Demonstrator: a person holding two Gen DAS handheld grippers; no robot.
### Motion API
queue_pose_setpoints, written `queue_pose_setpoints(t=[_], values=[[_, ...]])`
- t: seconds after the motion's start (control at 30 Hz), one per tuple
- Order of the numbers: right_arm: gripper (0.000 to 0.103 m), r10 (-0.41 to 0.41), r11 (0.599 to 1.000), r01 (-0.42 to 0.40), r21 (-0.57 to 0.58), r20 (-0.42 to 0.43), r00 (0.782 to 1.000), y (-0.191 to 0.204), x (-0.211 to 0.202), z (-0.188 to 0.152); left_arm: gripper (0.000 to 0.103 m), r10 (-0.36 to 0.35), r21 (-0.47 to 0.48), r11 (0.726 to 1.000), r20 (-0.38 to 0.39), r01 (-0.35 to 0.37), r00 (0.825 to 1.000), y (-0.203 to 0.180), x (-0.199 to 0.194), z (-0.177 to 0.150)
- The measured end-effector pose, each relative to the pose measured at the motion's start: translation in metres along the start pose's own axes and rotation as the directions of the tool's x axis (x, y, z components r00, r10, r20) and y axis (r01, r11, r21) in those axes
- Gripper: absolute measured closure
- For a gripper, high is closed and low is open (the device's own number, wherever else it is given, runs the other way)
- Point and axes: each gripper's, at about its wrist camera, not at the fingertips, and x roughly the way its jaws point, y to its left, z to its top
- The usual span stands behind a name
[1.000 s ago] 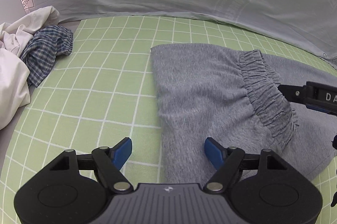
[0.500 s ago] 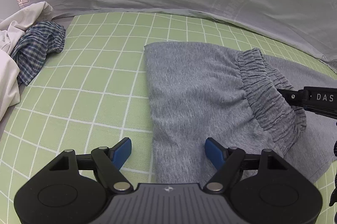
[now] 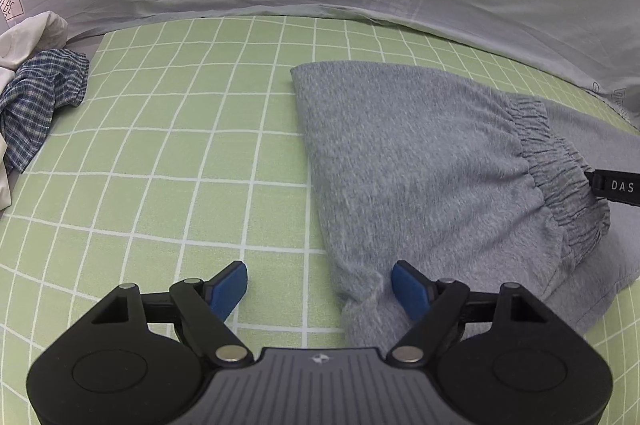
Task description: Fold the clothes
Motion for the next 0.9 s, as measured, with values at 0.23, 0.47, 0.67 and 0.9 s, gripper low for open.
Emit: queue_pose_setpoints(t=[0.23,0.47,0.67,0.9], values=[[0.042,-0.070,0.994,0.067,0.081,0.033,0.997,-0.036,-0.027,-0.012,0.020,0.040,0.033,0.999,0.011,-0.040,0.999,-0.011,-0.015,-0.002],[0.003,-0.188,0.966,0.182,0.186,0.013,0.982,-0.097,-0.056,-0.044,0.018,0.049,0.037,0.998,0.041,-0.050,0.998,-0.037,-0.033,-0.001],[0.001,-0.261,0.920,0.262,0.290,-0.046,0.964,-0.168,-0.074,-0.079,0.017,0.038,0.048,0.998,0.044,-0.040,0.998,-0.073,-0.033,0.001],[0.000,-0.266,0.900,0.271,0.342,-0.063,0.962,-0.241,-0.078,-0.093,0.017,0.029,0.048,0.998,0.047,-0.031,0.998,-0.114,-0.031,0.005]])
